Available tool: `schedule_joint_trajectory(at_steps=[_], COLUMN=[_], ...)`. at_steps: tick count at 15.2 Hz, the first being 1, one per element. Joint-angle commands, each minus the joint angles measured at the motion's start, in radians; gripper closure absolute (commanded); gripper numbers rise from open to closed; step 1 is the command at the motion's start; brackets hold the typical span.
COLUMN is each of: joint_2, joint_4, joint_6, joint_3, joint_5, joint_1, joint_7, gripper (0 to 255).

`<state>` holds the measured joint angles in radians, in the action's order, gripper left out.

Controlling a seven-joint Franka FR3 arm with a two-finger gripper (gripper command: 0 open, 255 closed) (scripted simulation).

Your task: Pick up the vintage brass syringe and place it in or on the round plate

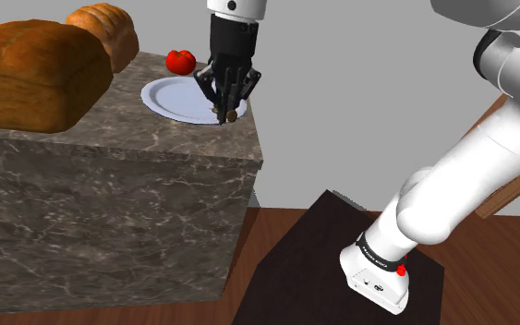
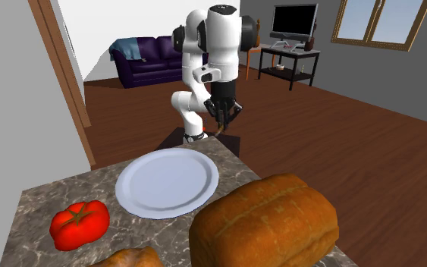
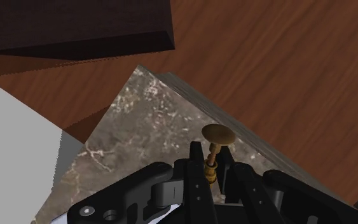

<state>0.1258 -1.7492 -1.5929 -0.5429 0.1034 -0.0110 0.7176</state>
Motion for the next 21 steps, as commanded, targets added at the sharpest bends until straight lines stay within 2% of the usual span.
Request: schedule_joint_trajectory(at_steps=[1,3,12,17,19,21], joint_2=[-0.004,-0.008,-0.273,-0.464,-0.576,-0.554], joint_4=[0.030,0.055,0.343,0.599,0.767,0.705], joint_6=[0.027,0.048,0.109,0.191,0.253,0.212], joint_3=[0.000,0.000,0.041,0.065,0.080,0.081], joint_5=[-0.002,-0.004,-0.140,-0.225,-0.271,-0.260], joint_1=[0.001,0.001,0.041,0.027,0.003,0.016], joint_7=[0.002,0.005,-0.077,-0.119,-0.142,-0.144], gripper=[255,255,255,255,255,255])
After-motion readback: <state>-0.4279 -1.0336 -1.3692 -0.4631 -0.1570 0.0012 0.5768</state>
